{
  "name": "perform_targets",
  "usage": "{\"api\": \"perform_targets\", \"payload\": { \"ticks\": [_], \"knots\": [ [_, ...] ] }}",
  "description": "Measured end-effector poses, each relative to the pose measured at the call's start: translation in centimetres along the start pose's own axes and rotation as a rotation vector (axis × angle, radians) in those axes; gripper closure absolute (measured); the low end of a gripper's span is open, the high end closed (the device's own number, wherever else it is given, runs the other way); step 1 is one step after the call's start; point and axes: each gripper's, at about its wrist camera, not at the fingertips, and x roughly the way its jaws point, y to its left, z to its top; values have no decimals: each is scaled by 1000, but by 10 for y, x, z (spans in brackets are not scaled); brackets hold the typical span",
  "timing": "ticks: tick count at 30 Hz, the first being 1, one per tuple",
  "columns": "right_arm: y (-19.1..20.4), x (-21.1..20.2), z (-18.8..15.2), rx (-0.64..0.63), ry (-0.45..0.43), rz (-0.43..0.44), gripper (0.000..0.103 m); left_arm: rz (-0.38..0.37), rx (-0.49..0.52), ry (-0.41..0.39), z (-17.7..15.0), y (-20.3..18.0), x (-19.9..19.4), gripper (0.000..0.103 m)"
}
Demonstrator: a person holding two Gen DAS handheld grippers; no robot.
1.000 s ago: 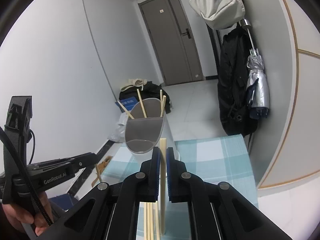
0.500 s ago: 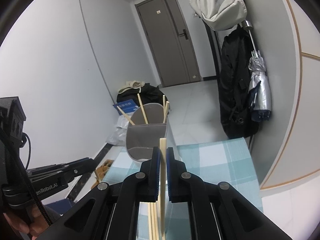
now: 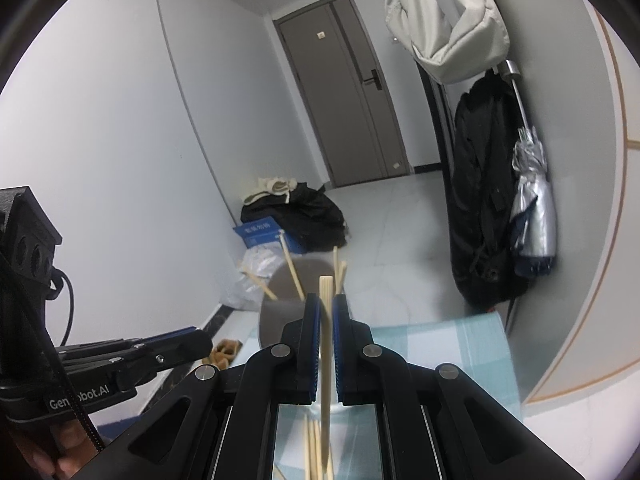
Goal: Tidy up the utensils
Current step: 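Raise both held chopsticks above the white holder's opening, then drop the chopsticks into the holder and open both grippers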
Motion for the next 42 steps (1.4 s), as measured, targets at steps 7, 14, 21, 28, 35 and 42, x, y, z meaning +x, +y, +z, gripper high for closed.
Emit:
{"api": "perform_targets", "payload": {
  "ticks": [7,14,21,28,35,42],
  "knots": [
    [-2,-2,48,-1,-46,31,98,-42,13,-39,49,-6,-10,102],
    [5,6,98,-22,-107,70,98,-44,10,-92,93,5,-14,102],
    [11,32,133,-46,-151,103,98,-9,27,-141,124,17,-10,102],
    [13,68,141,-61,-154,110,98,13,31,-167,138,27,8,102],
    [6,100,119,-83,-114,76,98,21,63,-204,125,32,28,102],
    [1,109,96,-113,-81,76,97,27,80,-171,102,38,47,102]
  ]
}}
